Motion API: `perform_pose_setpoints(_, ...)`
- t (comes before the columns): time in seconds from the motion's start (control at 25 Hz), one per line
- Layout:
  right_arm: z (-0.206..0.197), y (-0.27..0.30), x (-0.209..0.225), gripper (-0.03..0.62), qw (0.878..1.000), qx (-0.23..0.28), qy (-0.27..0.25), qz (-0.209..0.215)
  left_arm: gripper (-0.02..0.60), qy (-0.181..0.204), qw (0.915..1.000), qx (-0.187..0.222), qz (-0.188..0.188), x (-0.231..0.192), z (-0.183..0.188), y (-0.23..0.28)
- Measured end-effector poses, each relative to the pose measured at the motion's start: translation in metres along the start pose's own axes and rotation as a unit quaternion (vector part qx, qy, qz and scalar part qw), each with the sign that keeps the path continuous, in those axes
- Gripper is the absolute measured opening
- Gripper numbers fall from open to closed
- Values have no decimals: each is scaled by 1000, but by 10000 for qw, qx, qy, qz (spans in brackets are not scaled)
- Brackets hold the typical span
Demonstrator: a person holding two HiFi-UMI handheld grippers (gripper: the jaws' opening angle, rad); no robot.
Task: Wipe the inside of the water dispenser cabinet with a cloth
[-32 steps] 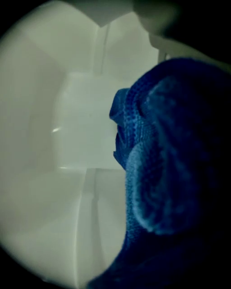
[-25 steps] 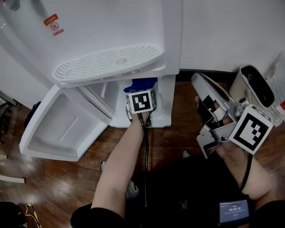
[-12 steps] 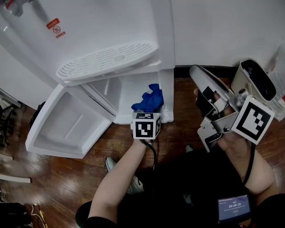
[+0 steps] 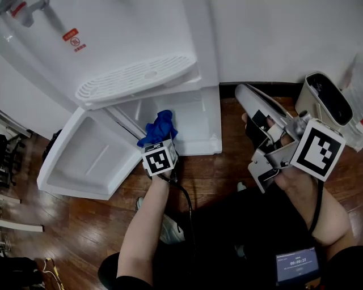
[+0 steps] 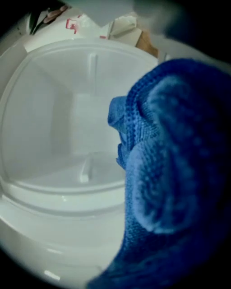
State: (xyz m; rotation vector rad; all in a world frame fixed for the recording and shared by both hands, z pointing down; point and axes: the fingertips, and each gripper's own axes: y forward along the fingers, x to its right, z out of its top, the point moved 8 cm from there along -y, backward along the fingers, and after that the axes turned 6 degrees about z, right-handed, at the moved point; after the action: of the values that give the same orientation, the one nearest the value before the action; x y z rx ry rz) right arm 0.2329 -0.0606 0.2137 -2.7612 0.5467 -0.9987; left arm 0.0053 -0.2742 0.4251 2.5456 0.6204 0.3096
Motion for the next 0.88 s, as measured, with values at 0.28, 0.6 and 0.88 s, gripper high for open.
perform_pose_setpoints(0.28, -2, 1, -4, 11, 9998, -62, 175, 115, 166, -274, 9994, 114, 182, 5, 29, 34)
perform_pose_setpoints(0.6, -4, 1, 1, 11, 9994, -168, 258, 147, 166, 168, 9997, -171, 51, 38, 44, 70)
perform_pose_setpoints(0.88, -8, 5, -7, 11, 9983, -213, 312, 434, 166, 338, 9961, -102, -806, 94, 34, 46)
